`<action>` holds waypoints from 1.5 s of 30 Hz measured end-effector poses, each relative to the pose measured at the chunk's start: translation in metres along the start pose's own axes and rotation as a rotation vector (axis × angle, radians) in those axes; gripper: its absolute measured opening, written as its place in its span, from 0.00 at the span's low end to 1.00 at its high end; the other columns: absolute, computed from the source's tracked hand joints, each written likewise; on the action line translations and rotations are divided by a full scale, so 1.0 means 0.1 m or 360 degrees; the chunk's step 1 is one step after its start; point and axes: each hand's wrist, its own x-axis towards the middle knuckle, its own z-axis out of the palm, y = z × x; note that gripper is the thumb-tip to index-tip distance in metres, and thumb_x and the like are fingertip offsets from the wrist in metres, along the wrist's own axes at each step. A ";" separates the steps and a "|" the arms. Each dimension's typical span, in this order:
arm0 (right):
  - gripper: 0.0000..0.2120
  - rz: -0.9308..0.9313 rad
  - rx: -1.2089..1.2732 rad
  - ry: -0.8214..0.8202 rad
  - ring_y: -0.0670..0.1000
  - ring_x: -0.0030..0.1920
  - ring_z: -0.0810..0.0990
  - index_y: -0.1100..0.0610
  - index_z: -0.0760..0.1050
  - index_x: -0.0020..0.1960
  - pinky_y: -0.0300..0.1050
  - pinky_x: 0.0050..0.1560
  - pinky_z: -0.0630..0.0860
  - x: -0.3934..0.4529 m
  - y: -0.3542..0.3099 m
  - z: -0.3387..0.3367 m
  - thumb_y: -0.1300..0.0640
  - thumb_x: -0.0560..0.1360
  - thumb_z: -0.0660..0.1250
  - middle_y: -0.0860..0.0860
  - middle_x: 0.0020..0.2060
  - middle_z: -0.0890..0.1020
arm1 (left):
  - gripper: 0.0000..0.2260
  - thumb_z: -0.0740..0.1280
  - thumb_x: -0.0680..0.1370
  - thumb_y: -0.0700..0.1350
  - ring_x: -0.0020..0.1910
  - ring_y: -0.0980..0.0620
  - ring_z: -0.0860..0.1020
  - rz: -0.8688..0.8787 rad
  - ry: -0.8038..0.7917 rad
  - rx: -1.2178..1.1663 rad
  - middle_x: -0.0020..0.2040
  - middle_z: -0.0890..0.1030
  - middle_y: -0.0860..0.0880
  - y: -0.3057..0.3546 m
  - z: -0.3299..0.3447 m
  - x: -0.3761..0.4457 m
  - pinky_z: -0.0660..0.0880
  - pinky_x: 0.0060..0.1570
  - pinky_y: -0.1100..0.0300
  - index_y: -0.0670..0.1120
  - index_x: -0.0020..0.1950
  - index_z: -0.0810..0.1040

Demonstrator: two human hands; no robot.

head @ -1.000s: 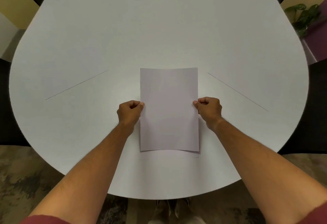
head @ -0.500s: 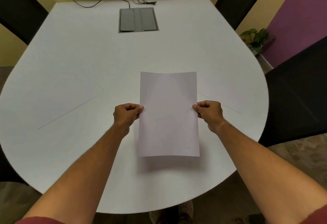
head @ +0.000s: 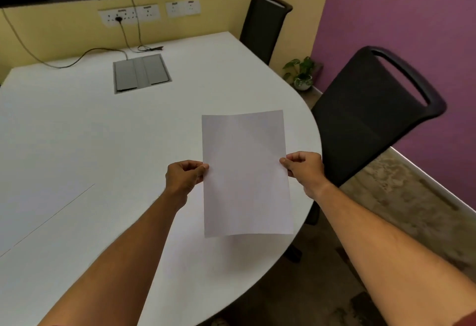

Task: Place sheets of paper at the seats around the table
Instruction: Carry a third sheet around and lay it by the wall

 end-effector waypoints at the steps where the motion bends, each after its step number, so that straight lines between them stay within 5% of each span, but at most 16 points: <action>1: 0.04 -0.0005 0.0013 0.0032 0.54 0.44 0.84 0.58 0.81 0.42 0.45 0.46 0.82 -0.02 0.02 -0.14 0.62 0.71 0.75 0.55 0.43 0.84 | 0.02 0.75 0.73 0.37 0.45 0.44 0.83 0.0019 -0.0024 0.0012 0.43 0.84 0.41 0.02 0.12 -0.05 0.81 0.49 0.54 0.40 0.41 0.83; 12: 0.03 -0.0129 0.0135 0.0243 0.49 0.39 0.83 0.57 0.81 0.41 0.38 0.36 0.77 -0.51 0.16 -1.87 0.61 0.73 0.74 0.52 0.40 0.84 | 0.04 0.75 0.73 0.38 0.40 0.48 0.84 0.0201 -0.0282 0.0077 0.39 0.84 0.45 0.25 1.47 -0.97 0.82 0.47 0.54 0.42 0.39 0.83; 22: 0.03 -0.0058 0.0219 0.0590 0.56 0.45 0.84 0.60 0.81 0.43 0.48 0.46 0.82 -0.74 0.41 -3.78 0.62 0.72 0.75 0.58 0.44 0.86 | 0.04 0.74 0.74 0.39 0.44 0.44 0.84 0.0303 -0.0649 0.0141 0.42 0.85 0.41 0.49 3.25 -1.78 0.82 0.50 0.51 0.41 0.40 0.83; 28: 0.03 -0.0014 0.0235 0.0865 0.56 0.44 0.84 0.60 0.81 0.43 0.46 0.44 0.82 -0.72 0.56 -4.73 0.62 0.72 0.75 0.59 0.44 0.85 | 0.05 0.75 0.74 0.44 0.40 0.51 0.83 0.0355 -0.0840 0.0246 0.39 0.85 0.47 0.52 4.40 -2.02 0.79 0.37 0.63 0.44 0.40 0.84; 34: 0.03 -0.0027 0.0181 0.1042 0.57 0.46 0.84 0.57 0.81 0.41 0.45 0.43 0.81 -0.32 0.56 -5.49 0.62 0.72 0.74 0.55 0.42 0.85 | 0.05 0.75 0.74 0.43 0.39 0.53 0.83 0.0308 -0.0964 0.0218 0.40 0.86 0.48 0.56 5.46 -1.92 0.78 0.37 0.64 0.43 0.40 0.84; 39: 0.03 -0.0008 0.0172 0.1090 0.59 0.49 0.84 0.58 0.81 0.44 0.54 0.53 0.82 0.32 0.39 -5.96 0.62 0.72 0.75 0.58 0.45 0.85 | 0.04 0.75 0.74 0.41 0.38 0.52 0.83 0.0279 -0.1020 0.0165 0.38 0.85 0.48 0.77 6.25 -1.57 0.78 0.38 0.62 0.43 0.39 0.84; 45: 0.02 -0.0041 0.0142 0.1084 0.56 0.45 0.85 0.59 0.81 0.44 0.49 0.47 0.82 1.14 0.08 -6.29 0.62 0.73 0.74 0.57 0.43 0.86 | 0.05 0.74 0.74 0.40 0.39 0.50 0.84 0.0285 -0.1021 0.0098 0.40 0.86 0.45 1.11 6.93 -1.09 0.79 0.39 0.61 0.42 0.39 0.83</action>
